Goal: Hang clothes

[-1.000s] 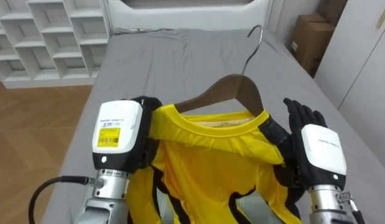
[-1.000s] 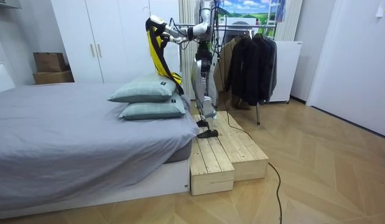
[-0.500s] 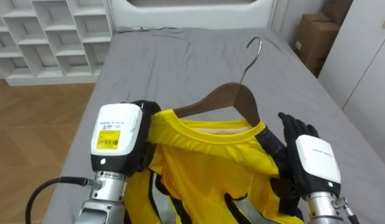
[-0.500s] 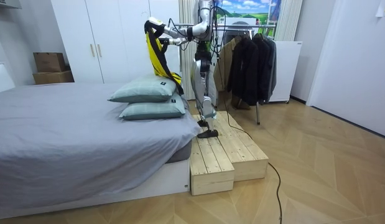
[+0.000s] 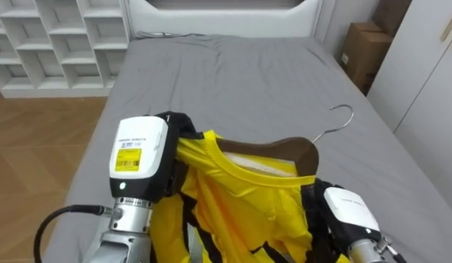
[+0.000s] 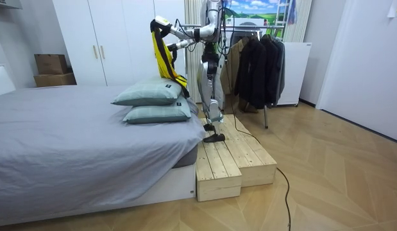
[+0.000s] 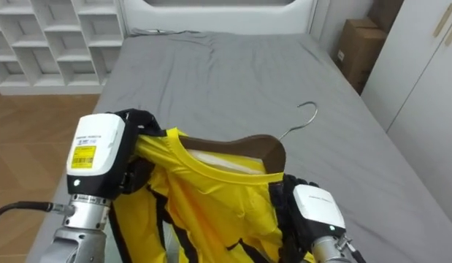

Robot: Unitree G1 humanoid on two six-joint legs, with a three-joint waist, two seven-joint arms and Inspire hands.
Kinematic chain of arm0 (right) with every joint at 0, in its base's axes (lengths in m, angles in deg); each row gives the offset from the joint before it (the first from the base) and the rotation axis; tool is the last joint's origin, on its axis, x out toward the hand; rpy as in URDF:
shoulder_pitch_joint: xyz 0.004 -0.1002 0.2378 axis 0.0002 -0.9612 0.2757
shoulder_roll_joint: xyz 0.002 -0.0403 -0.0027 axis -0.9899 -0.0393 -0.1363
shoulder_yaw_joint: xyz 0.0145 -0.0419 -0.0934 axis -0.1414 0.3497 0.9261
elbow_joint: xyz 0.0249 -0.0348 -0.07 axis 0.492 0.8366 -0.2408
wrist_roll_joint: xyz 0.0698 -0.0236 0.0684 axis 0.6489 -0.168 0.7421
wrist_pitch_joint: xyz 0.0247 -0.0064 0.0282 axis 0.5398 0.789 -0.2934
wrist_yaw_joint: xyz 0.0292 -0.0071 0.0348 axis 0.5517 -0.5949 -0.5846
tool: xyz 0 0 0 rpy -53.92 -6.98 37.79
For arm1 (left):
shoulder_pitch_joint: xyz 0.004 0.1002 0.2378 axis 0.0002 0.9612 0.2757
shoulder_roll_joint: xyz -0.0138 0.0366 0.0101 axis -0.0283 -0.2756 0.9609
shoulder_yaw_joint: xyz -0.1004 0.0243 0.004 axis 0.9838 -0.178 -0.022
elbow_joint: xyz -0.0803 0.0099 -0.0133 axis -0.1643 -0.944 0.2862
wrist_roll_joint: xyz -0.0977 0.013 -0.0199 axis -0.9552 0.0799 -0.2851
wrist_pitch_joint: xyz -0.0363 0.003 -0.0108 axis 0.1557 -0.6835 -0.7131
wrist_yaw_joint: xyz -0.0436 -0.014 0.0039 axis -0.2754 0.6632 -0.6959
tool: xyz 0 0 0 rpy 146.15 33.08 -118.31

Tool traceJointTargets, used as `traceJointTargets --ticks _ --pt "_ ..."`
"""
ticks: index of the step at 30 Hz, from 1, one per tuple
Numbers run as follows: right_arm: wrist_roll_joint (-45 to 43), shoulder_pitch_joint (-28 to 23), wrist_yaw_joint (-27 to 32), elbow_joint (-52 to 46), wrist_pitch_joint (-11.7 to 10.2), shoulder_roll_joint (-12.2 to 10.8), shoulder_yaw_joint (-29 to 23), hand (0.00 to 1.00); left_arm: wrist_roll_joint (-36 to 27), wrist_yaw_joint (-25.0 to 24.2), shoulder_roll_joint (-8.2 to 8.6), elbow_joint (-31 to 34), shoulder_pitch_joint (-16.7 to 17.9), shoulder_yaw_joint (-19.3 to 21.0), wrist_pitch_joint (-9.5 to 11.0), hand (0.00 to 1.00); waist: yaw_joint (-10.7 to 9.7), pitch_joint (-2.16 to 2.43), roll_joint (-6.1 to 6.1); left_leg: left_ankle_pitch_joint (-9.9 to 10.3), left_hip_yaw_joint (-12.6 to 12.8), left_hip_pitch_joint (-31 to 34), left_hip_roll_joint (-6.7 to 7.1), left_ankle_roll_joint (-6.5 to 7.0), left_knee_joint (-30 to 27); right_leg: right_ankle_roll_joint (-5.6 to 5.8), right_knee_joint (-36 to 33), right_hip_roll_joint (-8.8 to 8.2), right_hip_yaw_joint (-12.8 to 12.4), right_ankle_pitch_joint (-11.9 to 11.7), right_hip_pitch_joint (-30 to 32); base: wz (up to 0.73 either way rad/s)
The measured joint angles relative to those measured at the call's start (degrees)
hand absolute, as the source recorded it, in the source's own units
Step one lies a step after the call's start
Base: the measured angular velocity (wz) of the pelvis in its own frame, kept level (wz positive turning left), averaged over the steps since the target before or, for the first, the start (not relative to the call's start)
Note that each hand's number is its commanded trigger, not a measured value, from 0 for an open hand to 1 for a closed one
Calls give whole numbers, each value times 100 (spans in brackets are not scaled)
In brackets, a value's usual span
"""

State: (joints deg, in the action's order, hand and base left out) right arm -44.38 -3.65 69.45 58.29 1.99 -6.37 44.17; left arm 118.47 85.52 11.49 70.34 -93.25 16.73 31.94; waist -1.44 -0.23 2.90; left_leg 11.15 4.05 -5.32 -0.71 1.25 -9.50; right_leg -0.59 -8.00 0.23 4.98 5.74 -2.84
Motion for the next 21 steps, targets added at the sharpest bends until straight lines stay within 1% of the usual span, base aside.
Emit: traceJointTargets --ticks 1,4,7,11,12,13,19,21 --pt "-96 0 -42 -4 -13 -1 2 0 -67 22 13 5 -22 -3 64 100 15 0 1 0 1 -3 0 0 0 0 -12 -2 0 0 -1 0" --pt "-266 0 -100 -6 -98 -8 5 0 -174 55 18 5 -29 -6 165 100 17 0 0 0 16 -15 -1 0 1 1 -15 -2 -8 0 -2 0" --pt "-306 0 -133 -5 -180 -8 5 0 -179 55 45 4 -29 -18 208 100 18 -2 -3 0 21 -19 -1 0 1 1 -14 -3 -14 0 -3 0" --pt "-306 0 -134 -4 -212 -14 5 0 -185 54 57 4 -29 -64 218 100 21 -6 -9 0 25 -23 0 0 2 1 -15 -3 -16 0 -5 0" --pt "-306 0 -134 -4 -219 -14 5 36 -185 54 66 4 -29 -68 241 100 19 -8 -12 0 27 -25 0 0 3 1 -17 -3 -17 0 -6 0" --pt "-305 0 -135 -4 -222 -18 -1 100 -200 54 72 4 -29 -68 278 100 23 -13 -20 0 29 -29 -2 0 5 1 -26 -1 -18 0 -5 0" --pt "-308 1 -136 -5 -221 -36 -54 100 -292 54 102 4 -29 -66 314 100 28 -57 -89 2 28 -26 -9 3 53 1 -54 12 -20 1 6 0" --pt "-306 0 -135 -5 -215 -42 -58 100 -297 62 121 4 -29 -65 314 100 24 -55 -101 2 30 -31 -12 3 56 1 -53 18 -24 1 7 0"
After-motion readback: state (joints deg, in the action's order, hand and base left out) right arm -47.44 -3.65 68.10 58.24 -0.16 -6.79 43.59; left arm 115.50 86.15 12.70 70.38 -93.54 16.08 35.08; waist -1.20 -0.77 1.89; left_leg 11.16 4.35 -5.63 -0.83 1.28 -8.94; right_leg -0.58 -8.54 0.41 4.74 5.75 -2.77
